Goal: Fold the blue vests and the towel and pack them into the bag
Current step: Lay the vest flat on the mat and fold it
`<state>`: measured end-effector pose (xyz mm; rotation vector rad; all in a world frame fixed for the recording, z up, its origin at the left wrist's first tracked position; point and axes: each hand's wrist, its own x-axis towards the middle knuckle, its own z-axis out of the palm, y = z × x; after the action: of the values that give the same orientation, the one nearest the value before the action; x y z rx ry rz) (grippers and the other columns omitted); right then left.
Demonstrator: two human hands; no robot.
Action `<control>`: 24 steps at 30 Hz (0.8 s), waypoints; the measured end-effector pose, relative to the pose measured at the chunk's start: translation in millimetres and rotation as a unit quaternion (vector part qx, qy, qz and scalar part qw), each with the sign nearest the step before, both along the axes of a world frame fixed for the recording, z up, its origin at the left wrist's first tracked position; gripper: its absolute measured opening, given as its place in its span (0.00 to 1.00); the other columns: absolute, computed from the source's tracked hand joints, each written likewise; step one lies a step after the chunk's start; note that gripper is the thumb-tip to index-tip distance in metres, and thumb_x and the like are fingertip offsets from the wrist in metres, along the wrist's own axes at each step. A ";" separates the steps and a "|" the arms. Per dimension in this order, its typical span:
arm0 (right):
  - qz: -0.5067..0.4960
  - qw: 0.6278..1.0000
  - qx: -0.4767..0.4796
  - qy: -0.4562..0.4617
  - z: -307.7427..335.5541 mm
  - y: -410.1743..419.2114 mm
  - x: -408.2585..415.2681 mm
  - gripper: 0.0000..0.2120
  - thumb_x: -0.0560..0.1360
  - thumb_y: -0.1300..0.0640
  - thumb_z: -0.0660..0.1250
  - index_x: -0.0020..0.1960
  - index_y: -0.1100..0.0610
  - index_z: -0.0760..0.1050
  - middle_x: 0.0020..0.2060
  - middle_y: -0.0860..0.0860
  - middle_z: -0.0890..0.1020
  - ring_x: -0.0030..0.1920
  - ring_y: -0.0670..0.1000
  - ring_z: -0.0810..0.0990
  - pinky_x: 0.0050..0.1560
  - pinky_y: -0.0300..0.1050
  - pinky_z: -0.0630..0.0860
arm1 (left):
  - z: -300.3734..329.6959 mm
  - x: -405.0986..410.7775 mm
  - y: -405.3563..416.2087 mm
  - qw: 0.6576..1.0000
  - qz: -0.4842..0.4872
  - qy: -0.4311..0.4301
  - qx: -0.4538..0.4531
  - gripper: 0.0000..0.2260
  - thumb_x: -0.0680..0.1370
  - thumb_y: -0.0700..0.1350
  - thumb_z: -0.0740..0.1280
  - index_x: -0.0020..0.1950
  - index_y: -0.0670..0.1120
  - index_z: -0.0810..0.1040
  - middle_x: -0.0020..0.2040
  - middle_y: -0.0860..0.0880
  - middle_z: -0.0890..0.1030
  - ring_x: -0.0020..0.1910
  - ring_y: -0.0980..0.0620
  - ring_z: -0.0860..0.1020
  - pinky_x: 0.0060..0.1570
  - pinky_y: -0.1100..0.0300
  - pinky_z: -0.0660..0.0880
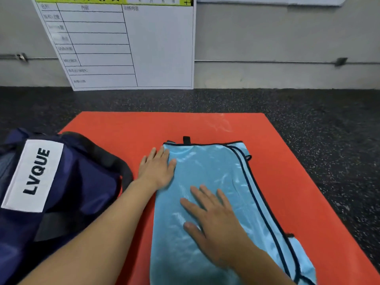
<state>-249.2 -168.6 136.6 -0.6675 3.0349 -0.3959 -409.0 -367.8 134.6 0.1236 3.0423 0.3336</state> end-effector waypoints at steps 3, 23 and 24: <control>-0.021 1.000 -0.001 -0.008 -3.3 5.1 -10.6 0.27 0.83 0.36 0.45 0.81 0.39 0.53 0.83 0.43 0.48 0.82 0.46 0.39 0.79 0.55 0.36 | 1.1 -27.7 10.6 1.000 -0.012 0.021 0.010 0.29 0.85 0.59 0.47 0.84 0.49 0.48 0.84 0.52 0.45 0.82 0.47 0.43 0.80 0.45 0.45; -0.105 0.993 0.021 -0.040 -18.5 78.8 49.5 0.42 0.76 0.27 0.33 0.84 0.47 0.47 0.83 0.45 0.45 0.81 0.44 0.38 0.80 0.48 0.36 | -27.5 179.9 -38.5 0.973 -0.229 0.024 0.015 0.42 0.75 0.73 0.30 0.83 0.51 0.47 0.82 0.56 0.43 0.80 0.60 0.39 0.78 0.60 0.35; -0.096 0.994 0.031 -0.049 -15.4 80.0 57.8 0.41 0.77 0.27 0.33 0.84 0.46 0.45 0.82 0.43 0.43 0.81 0.44 0.37 0.80 0.48 0.35 | -25.2 191.2 -40.6 0.971 -0.238 0.016 0.022 0.41 0.75 0.72 0.30 0.83 0.52 0.46 0.81 0.57 0.42 0.80 0.61 0.39 0.78 0.60 0.35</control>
<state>-191.4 -88.6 121.3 -0.3441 3.0127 -0.3246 -217.8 -408.3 109.4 0.8474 2.9059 0.3580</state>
